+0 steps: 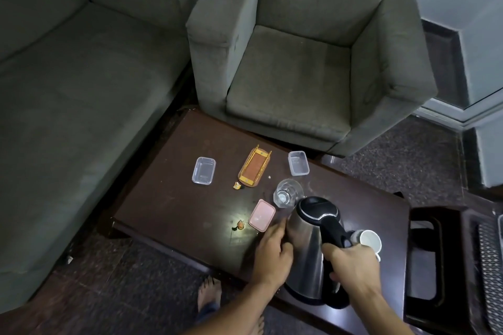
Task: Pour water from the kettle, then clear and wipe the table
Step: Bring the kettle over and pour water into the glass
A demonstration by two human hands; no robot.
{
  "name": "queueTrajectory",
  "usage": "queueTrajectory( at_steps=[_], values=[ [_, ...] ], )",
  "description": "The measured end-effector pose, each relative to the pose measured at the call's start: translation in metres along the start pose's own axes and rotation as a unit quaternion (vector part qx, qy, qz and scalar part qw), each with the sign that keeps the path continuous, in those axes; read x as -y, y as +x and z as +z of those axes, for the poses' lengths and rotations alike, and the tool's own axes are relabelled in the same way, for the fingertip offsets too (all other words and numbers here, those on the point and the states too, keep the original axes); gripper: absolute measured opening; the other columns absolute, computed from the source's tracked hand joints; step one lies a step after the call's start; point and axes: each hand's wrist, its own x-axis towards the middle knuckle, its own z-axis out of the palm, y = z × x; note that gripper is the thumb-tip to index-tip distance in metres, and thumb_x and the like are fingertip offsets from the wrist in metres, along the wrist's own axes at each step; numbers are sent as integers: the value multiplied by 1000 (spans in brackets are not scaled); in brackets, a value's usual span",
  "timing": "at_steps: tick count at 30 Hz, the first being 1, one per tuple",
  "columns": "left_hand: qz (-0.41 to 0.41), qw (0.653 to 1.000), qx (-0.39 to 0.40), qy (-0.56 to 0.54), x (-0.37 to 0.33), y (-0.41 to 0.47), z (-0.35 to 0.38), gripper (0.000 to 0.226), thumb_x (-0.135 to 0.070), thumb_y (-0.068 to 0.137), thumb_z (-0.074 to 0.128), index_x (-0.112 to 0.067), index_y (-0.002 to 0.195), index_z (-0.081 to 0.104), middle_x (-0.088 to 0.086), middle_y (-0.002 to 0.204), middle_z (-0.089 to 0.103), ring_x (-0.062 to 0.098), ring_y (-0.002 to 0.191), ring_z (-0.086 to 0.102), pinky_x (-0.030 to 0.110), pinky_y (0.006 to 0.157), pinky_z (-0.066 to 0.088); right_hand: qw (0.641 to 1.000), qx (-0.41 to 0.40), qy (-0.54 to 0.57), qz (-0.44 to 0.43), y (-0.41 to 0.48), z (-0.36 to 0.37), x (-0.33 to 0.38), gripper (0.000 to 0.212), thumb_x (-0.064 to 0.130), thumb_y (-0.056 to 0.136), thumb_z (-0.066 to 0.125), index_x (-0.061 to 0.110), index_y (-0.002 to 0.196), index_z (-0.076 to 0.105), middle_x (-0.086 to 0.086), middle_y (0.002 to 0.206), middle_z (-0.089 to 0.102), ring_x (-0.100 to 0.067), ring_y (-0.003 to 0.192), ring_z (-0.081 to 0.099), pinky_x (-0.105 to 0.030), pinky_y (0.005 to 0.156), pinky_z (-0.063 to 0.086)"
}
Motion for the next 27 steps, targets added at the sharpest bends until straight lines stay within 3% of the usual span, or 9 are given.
queueTrajectory(
  at_steps=[4, 9, 14, 21, 27],
  values=[
    [-14, 1000, -2, 0, 4, 3, 2, 66, -2, 91, 49, -22, 154, 48, -9, 155, 49, 5, 145, 41, 10, 118, 21, 1000, 7, -4, 5, 4, 6, 2, 23, 24, 60, 73, 3, 54, 68, -8, 48, 68, -29, 47, 70, -46, 58, 63],
    [-26, 1000, 3, -5, 7, 9, 2, 65, -4, 92, 48, -22, 155, 47, -10, 156, 48, 6, 146, 40, 12, 119, 21, 1000, 0, -10, -5, 15, 11, 3, 24, 19, 67, 75, 2, 52, 67, -8, 46, 67, -24, 40, 66, -33, 49, 55],
    [-29, 999, 12, -5, 8, 13, 0, 65, -6, 93, 48, -24, 155, 46, -11, 157, 47, 5, 146, 39, 13, 119, 22, 1000, 2, -21, 1, 22, 14, 6, 24, 19, 66, 74, 2, 51, 68, -8, 46, 66, -24, 39, 65, -36, 51, 58],
    [-28, 999, 22, 6, 4, 24, -1, 64, -6, 92, 48, -24, 153, 49, -11, 156, 48, 8, 146, 41, 28, 124, 28, 1000, 17, -21, 9, 24, 11, 13, 24, 29, 55, 67, 4, 54, 68, -7, 45, 66, -24, 39, 66, -35, 49, 55],
    [-28, 999, 17, 7, 0, 27, 6, 60, -4, 92, 50, -18, 149, 54, -3, 148, 57, 15, 138, 50, 30, 119, 36, 999, 12, -36, 1, 29, 5, 19, 24, 31, 53, 66, 7, 52, 63, -5, 45, 65, -25, 41, 67, -44, 52, 61]
  ],
)
